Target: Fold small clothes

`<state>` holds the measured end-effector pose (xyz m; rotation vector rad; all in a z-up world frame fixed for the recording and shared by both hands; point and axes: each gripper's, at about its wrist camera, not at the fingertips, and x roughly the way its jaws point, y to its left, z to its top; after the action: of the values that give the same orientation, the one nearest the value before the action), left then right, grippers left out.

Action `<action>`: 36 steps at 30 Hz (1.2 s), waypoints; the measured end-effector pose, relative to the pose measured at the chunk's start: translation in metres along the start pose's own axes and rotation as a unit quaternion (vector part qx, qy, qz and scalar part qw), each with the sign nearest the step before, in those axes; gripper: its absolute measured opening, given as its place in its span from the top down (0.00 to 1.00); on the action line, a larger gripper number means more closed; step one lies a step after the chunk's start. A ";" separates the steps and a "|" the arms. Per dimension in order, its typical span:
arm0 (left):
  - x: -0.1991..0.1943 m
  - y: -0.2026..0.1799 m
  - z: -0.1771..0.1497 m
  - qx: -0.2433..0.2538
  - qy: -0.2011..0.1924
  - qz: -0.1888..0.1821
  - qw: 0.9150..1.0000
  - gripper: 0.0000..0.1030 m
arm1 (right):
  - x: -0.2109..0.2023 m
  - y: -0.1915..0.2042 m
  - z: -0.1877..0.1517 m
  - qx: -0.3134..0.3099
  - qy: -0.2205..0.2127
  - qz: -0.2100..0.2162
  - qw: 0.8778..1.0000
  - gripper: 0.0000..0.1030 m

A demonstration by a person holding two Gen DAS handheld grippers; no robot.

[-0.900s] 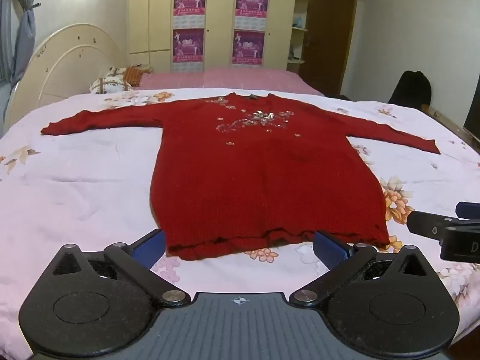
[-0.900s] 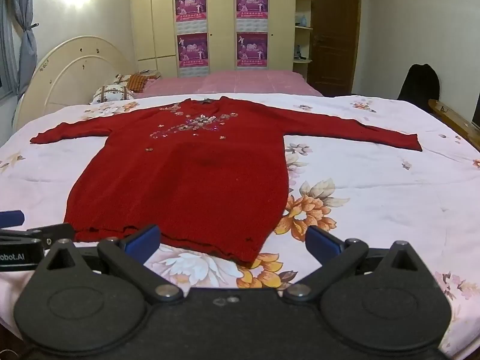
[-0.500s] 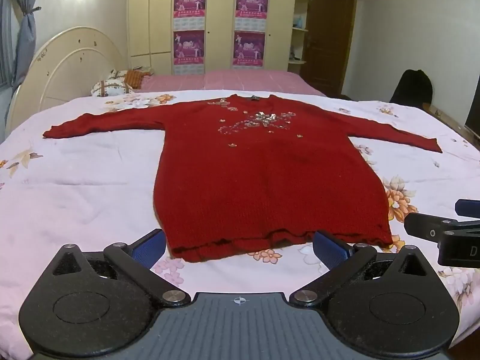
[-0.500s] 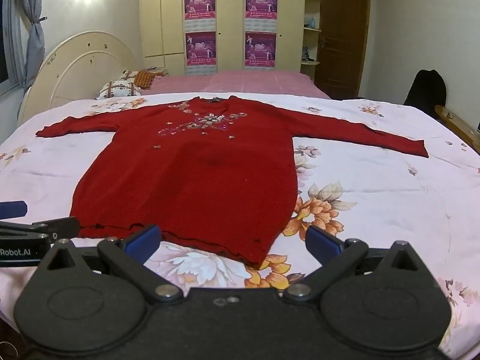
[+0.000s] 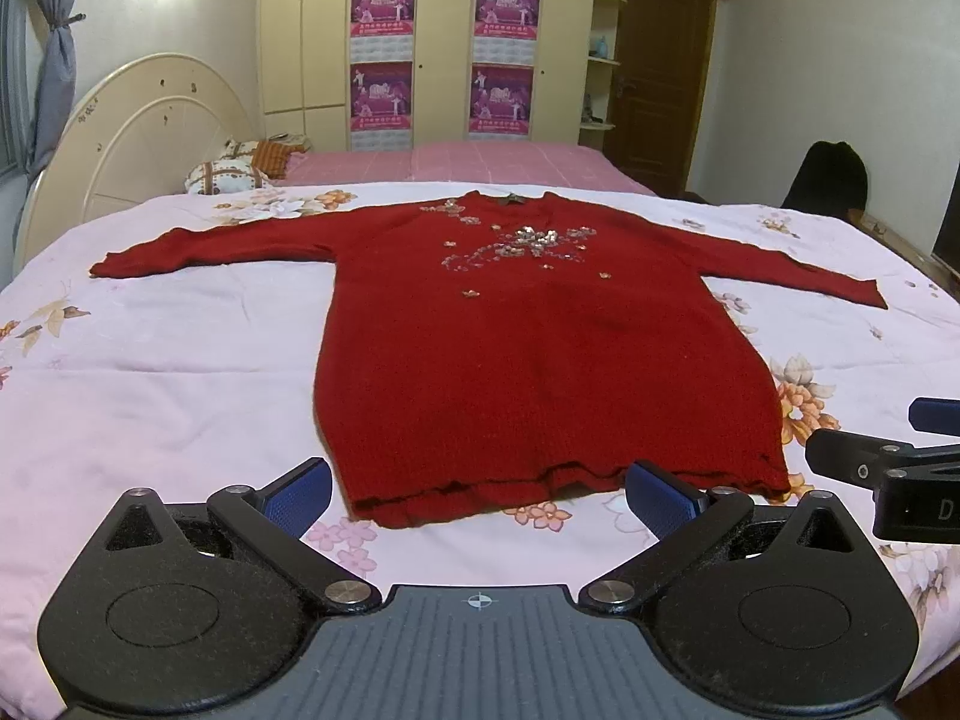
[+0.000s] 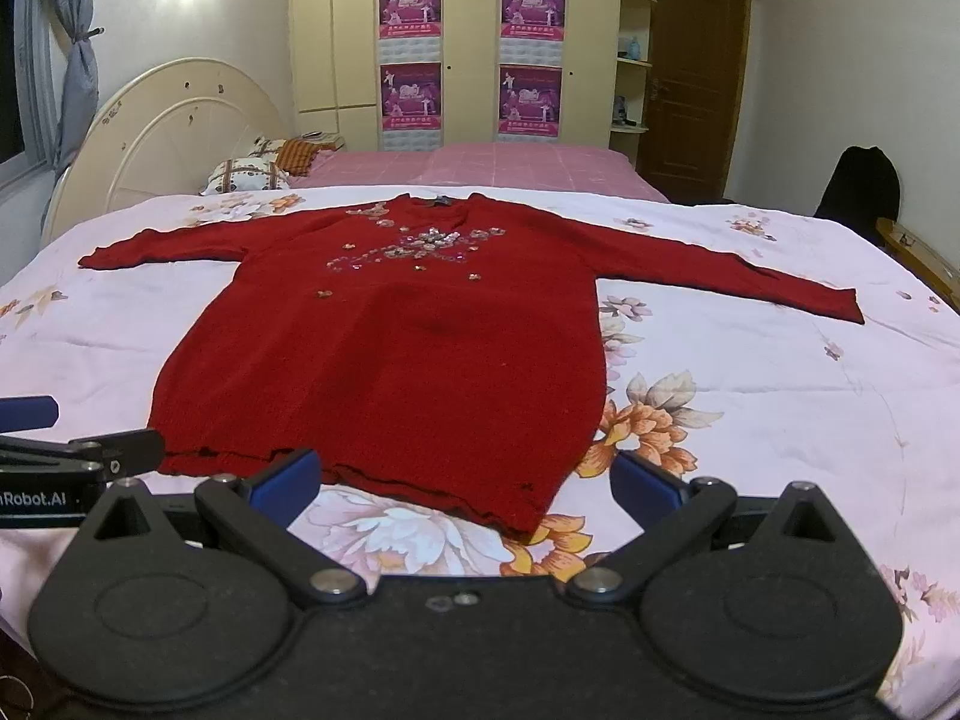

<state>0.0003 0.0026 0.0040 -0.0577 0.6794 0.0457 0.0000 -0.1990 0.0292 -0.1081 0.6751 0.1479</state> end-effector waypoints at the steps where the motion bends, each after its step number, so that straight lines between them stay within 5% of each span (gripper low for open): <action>1: 0.000 0.000 0.000 0.000 0.000 0.000 1.000 0.00 | 0.001 0.000 0.000 0.000 0.000 0.000 1.000 0.01; 36: 0.004 0.004 -0.001 0.001 0.002 0.002 1.000 0.00 | 0.003 0.003 0.002 -0.009 -0.005 -0.002 1.000 0.01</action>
<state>0.0023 0.0067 0.0009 -0.0548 0.6831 0.0495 0.0028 -0.1957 0.0287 -0.1263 0.6644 0.1501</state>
